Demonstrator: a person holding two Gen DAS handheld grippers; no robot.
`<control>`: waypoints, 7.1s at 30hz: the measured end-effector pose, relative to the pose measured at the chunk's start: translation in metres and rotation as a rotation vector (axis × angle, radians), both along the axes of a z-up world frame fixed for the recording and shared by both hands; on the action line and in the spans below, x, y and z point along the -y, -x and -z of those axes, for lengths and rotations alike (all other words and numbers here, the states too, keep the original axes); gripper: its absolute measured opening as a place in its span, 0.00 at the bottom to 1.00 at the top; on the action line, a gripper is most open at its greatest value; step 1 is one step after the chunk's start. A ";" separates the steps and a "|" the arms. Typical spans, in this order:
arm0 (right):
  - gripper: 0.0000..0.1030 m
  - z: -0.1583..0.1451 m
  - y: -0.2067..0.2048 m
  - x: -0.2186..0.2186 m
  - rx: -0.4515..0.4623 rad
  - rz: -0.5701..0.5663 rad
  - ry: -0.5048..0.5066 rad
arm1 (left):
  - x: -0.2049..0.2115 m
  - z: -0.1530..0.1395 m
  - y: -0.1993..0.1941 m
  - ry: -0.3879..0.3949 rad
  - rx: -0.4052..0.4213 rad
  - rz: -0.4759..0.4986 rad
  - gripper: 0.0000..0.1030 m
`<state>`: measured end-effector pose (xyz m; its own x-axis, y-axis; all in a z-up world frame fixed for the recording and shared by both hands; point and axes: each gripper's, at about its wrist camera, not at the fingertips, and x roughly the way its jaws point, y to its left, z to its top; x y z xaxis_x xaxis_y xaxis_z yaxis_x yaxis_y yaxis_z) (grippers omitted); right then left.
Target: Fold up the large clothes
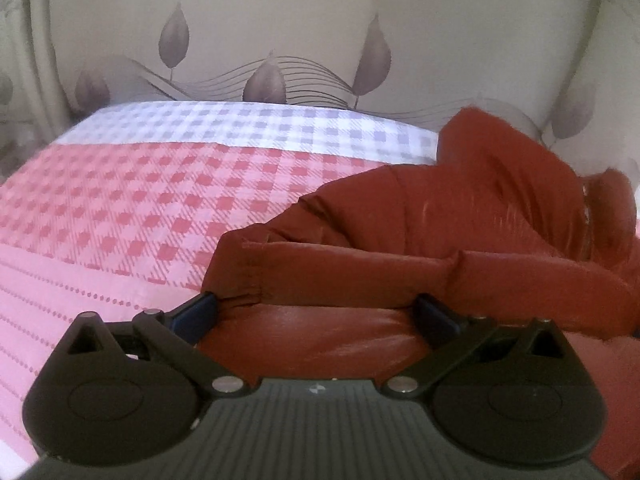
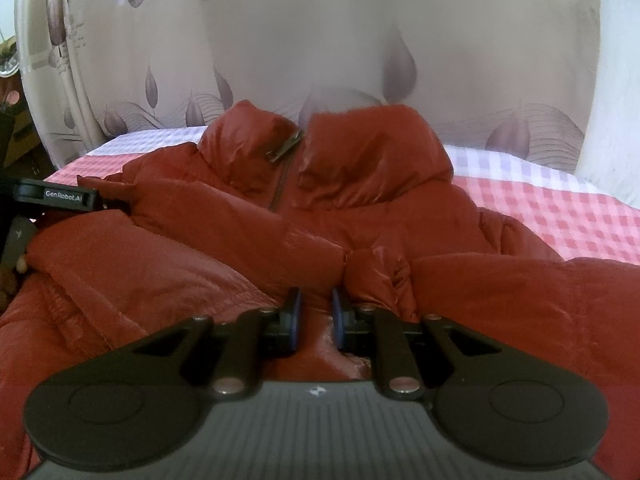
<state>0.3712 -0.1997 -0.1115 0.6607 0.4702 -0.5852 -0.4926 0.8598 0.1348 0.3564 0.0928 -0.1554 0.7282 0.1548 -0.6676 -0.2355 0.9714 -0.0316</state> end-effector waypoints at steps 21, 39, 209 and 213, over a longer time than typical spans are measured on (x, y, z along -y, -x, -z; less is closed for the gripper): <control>0.92 -0.083 0.120 0.067 0.190 -0.012 -0.166 | 0.005 -0.085 0.131 -0.063 0.177 0.146 1.00; 0.92 -0.006 0.374 0.196 -0.081 0.184 -0.374 | -0.023 -0.010 0.368 0.291 0.024 0.257 1.00; 0.36 -0.069 0.061 0.047 0.141 0.008 0.089 | 0.089 -0.077 0.087 -0.107 0.141 0.386 0.76; 0.36 -0.053 0.052 0.055 0.086 0.013 0.049 | 0.071 -0.062 0.073 -0.049 0.123 0.327 0.92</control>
<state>0.3190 -0.2547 -0.0584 0.7156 0.4332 -0.5479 -0.4890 0.8709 0.0500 0.2833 0.0216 -0.0935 0.8188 -0.0699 -0.5698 0.0906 0.9959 0.0079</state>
